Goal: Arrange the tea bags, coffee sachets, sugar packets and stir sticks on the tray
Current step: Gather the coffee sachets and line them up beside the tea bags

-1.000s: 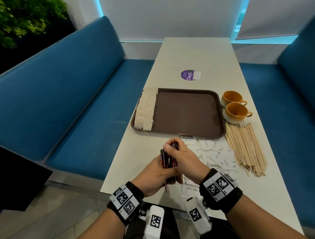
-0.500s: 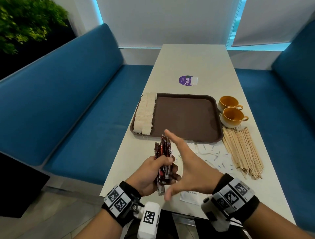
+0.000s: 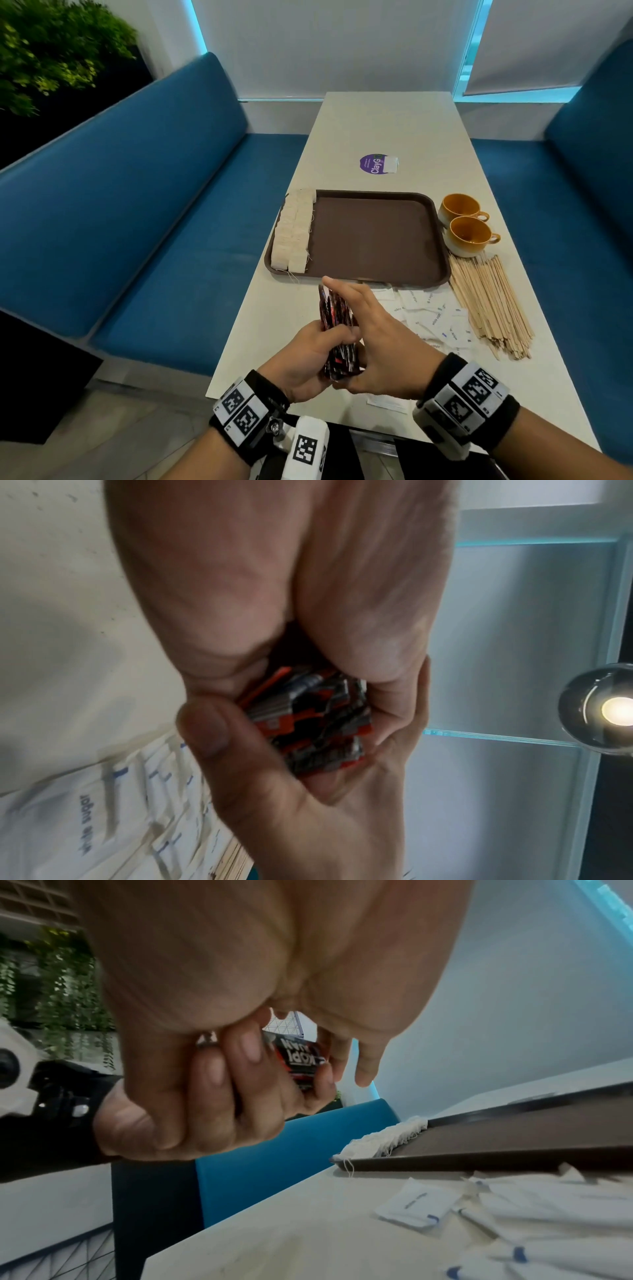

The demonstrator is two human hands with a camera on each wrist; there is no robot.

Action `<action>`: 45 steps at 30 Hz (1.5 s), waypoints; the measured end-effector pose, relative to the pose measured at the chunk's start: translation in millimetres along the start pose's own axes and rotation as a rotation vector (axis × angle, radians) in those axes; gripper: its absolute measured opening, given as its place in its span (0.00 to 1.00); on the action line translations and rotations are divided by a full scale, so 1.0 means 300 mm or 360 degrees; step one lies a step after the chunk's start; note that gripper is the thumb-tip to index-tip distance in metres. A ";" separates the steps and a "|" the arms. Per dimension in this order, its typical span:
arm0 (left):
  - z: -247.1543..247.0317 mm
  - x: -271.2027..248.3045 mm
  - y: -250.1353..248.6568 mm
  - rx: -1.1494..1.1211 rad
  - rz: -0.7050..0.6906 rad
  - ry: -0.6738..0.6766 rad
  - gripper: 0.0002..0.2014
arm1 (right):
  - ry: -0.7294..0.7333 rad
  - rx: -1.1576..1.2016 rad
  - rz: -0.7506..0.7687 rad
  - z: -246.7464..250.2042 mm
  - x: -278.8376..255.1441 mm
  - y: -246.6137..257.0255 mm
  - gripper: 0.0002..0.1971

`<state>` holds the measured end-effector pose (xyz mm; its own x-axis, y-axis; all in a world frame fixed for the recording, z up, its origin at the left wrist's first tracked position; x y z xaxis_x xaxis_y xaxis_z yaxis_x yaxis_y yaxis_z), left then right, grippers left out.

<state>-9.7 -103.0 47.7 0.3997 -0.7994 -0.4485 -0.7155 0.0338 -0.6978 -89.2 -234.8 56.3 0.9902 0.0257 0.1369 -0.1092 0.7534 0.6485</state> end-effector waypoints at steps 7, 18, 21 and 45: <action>0.014 -0.014 0.009 -0.0013 -0.0061 0.0148 0.14 | -0.0028 0.0045 0.0048 -0.014 -0.002 0.017 0.74; 0.016 -0.013 -0.003 -0.0138 0.0071 0.0226 0.09 | 0.0007 0.0009 0.0077 0.005 -0.001 0.031 0.64; 0.024 -0.007 0.004 -0.0180 0.0055 0.0183 0.12 | -0.0018 0.0018 0.0083 0.006 -0.003 0.032 0.60; 0.055 -0.011 -0.027 0.0100 -0.0134 0.0173 0.18 | -0.0392 0.0703 -0.0381 0.086 -0.005 -0.019 0.25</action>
<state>4.4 -90.8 45.5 0.3899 -0.8610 -0.3266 -0.6434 -0.0010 -0.7655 -92.2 -256.0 71.6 0.9483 -0.3064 0.0834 0.0381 0.3707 0.9280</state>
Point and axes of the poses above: each hand's wrist, its own x-axis towards the middle knuckle, its own z-axis out of the back of the hand, y = z × x, the point moved 1 cm from there along x, towards the middle knuckle, and after that the axes turned 4 degrees about -x, right-handed, at the moved point
